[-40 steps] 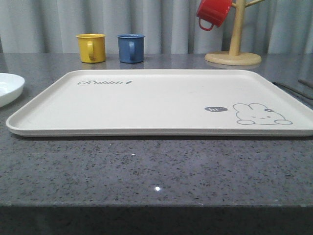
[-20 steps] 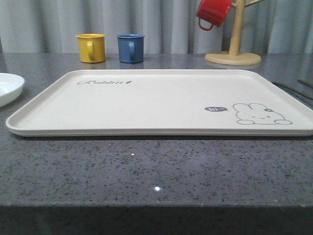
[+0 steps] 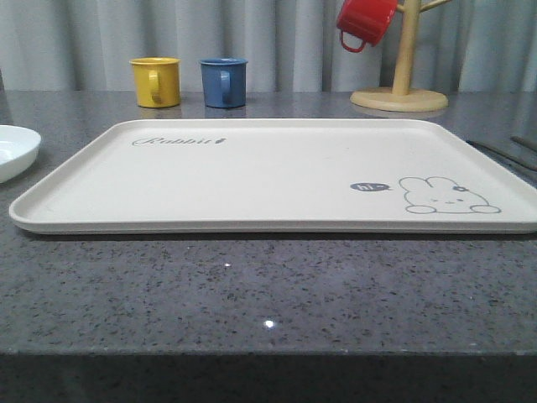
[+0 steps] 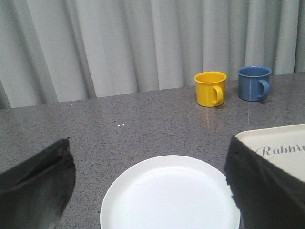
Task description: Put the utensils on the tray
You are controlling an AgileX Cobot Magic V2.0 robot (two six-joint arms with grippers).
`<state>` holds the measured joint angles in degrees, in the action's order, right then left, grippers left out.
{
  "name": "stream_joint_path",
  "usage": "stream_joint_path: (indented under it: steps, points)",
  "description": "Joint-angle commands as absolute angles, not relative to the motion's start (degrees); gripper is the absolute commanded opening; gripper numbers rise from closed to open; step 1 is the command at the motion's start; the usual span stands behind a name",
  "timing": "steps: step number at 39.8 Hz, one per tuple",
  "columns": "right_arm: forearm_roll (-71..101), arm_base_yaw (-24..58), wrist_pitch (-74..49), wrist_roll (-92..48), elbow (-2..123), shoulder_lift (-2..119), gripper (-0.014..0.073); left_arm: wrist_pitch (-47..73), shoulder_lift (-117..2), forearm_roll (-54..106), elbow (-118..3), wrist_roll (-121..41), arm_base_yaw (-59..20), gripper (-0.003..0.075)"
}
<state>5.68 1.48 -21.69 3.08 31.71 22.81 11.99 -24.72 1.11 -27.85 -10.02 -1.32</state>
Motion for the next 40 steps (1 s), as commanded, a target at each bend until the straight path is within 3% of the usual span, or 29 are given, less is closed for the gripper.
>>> stream_joint_path:
  steps: [1, 6, 13, 27, 40]
  points:
    - [5.79, 1.08, -17.39, 2.75, 33.60, 23.53, 0.0624, 6.78, -25.59, 1.72, -29.95, -9.71, -1.25, 0.0619]
    - [5.79, 1.08, -17.39, 2.75, 33.60, 23.53, 0.0624, 12.09, -30.25, 2.28, -33.23, -9.71, -1.36, 0.0619]
    - [5.79, 1.08, -17.39, 2.75, 33.60, 23.53, 0.0624, 31.64, -45.07, 3.25, -46.12, -14.48, -1.71, 0.0619]
    - [5.79, 1.08, -17.39, 2.75, 33.60, 23.53, 0.0624, 57.39, -71.69, 2.68, -64.42, -17.69, -11.84, 0.0619]
    - [5.79, 1.08, -17.39, 2.75, 33.60, 23.53, 0.0624, 63.60, -86.18, -0.99, -70.80, -17.69, -14.37, 0.0619]
